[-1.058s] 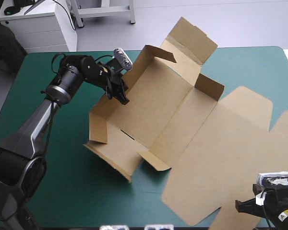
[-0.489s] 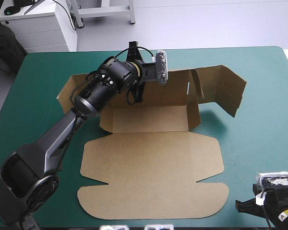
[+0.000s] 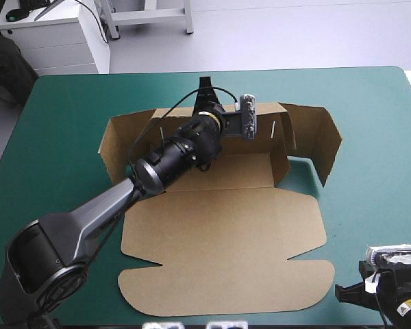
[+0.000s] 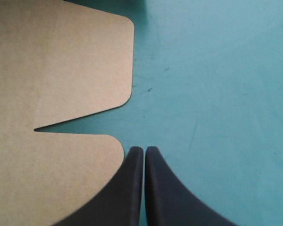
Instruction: Fold the box
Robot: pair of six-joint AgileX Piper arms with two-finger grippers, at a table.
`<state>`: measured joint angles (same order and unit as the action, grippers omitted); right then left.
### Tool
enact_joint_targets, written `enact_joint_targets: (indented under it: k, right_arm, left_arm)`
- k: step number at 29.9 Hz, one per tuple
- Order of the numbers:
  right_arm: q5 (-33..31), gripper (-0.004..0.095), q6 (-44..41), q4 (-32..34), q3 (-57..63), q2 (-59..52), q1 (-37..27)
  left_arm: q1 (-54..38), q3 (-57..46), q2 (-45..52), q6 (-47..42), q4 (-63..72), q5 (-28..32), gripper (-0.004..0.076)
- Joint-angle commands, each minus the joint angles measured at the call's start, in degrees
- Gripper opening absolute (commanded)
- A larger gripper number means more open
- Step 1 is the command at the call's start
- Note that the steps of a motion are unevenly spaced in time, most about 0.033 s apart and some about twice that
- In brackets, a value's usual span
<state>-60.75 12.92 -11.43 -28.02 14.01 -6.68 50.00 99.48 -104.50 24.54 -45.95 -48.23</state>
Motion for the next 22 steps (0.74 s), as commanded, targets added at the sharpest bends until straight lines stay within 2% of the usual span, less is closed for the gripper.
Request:
enact_joint_targets:
  k: [1,4,9,22]
  right_arm:
    - [4.4,0.0000,0.5,-2.8,-4.0,0.8,0.2]
    - [4.2,0.0000,0.5,-2.8,-7.2,2.5,0.2]
    - [3.9,0.0000,0.5,-3.2,-13.5,8.8,0.2]
    - [8.0,0.0000,5.1,-5.5,-32.8,32.3,0.2]
  left_arm:
    - [3.9,-5.1,3.2,-15.8,-20.9,5.2,-0.0008]
    - [6.3,-10.6,3.2,-28.9,-33.1,5.5,-0.0008]
    - [8.5,-16.9,3.2,-40.6,-43.6,3.2,-0.0008]
    - [9.3,-19.0,3.2,-42.2,-43.7,3.1,-0.0008]
